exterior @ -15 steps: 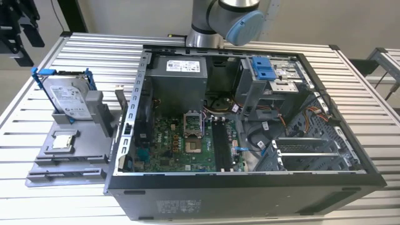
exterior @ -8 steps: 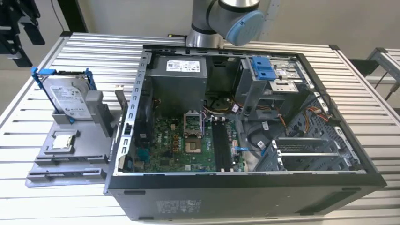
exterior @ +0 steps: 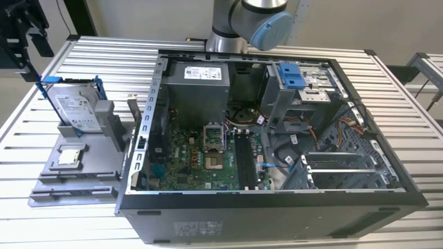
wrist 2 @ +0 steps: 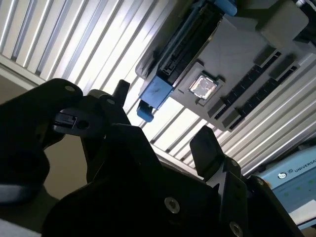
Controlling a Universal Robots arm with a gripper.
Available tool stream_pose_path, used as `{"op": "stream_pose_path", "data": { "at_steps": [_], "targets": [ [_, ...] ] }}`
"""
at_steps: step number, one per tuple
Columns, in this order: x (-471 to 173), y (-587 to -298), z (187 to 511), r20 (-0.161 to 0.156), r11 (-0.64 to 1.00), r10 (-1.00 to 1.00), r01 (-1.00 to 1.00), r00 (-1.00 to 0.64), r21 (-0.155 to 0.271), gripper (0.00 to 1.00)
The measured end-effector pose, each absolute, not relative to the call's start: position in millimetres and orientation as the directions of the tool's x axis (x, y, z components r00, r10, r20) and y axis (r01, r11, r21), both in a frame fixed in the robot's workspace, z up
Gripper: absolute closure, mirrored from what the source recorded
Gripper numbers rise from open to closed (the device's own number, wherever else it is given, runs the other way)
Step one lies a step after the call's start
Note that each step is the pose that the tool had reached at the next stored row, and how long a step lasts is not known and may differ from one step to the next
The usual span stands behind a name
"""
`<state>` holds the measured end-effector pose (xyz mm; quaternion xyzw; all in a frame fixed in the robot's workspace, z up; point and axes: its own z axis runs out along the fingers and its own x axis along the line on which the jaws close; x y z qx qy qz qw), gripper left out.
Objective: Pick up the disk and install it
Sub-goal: 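Pick up the disk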
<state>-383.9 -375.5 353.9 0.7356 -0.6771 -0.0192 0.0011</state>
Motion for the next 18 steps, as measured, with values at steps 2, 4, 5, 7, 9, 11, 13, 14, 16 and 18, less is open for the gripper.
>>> {"op": "stream_pose_path", "data": {
  "at_steps": [2,4,5,7,9,11,13,14,16,18],
  "targets": [
    [-384,-375,350,-0.027,-0.083,-0.996,-0.996,0.082,0.027,0.00],
    [-383,-375,346,-0.026,-0.083,-0.996,-0.996,0.082,0.027,0.00],
    [-383,-374,345,-0.026,-0.083,-0.996,-0.996,0.082,0.027,0.00],
    [-383,-373,341,-0.026,-0.083,-0.996,-0.996,0.082,0.028,0.00],
    [-383,-370,337,-0.026,-0.083,-0.996,-0.996,0.082,0.027,0.00],
    [-383,-367,334,-0.024,-0.083,-0.996,-0.996,0.082,0.028,0.00],
    [-383,-364,330,-0.020,-0.083,-0.996,-0.996,0.082,0.028,0.00],
    [-383,-362,329,-0.017,-0.083,-0.996,-0.996,0.082,0.028,0.00],
    [-383,-359,326,-0.011,-0.083,-0.997,-0.996,0.082,0.029,0.00],
    [-383,-357,323,-0.004,-0.082,-0.997,-0.996,0.082,0.029,0.00]
  ]
}}
